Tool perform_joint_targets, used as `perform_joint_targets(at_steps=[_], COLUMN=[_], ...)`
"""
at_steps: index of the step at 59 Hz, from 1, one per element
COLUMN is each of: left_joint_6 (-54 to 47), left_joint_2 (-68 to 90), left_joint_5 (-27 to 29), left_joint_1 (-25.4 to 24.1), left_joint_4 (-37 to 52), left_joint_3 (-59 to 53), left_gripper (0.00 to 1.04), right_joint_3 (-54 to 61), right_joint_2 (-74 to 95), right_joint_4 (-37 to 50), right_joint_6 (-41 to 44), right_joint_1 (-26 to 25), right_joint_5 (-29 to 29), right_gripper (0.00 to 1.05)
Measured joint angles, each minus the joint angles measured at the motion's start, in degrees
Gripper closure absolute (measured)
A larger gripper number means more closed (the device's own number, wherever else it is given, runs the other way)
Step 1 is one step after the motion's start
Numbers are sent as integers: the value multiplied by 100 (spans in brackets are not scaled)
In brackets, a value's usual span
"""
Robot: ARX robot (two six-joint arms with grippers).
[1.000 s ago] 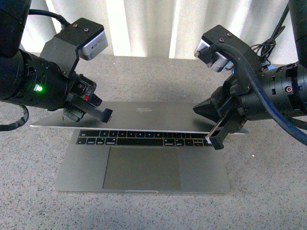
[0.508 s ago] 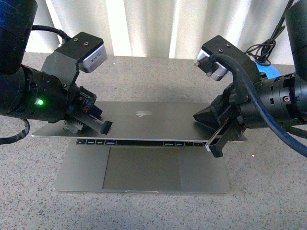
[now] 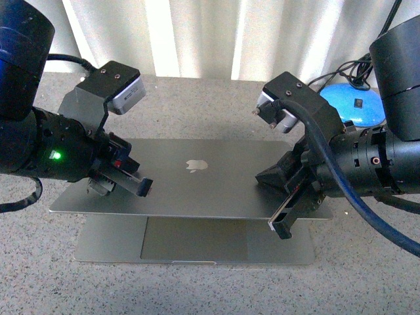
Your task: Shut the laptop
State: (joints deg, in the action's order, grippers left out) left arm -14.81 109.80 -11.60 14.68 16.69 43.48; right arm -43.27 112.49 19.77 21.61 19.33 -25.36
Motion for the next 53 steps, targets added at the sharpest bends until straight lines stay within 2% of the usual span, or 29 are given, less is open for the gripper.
perform_joint_targets(at_steps=[53], left_joint_6=[190], left_joint_2=[431], left_joint_5=[-90], left_joint_1=[-11], left_joint_4=[564], left_joint_3=[-258], left_gripper=[101], right_joint_3=[140], right_joint_2=[343], right_joint_4=[98], right_joint_6=[-197], right_joint_1=[179], right_joint_5=[175], right_gripper=[104])
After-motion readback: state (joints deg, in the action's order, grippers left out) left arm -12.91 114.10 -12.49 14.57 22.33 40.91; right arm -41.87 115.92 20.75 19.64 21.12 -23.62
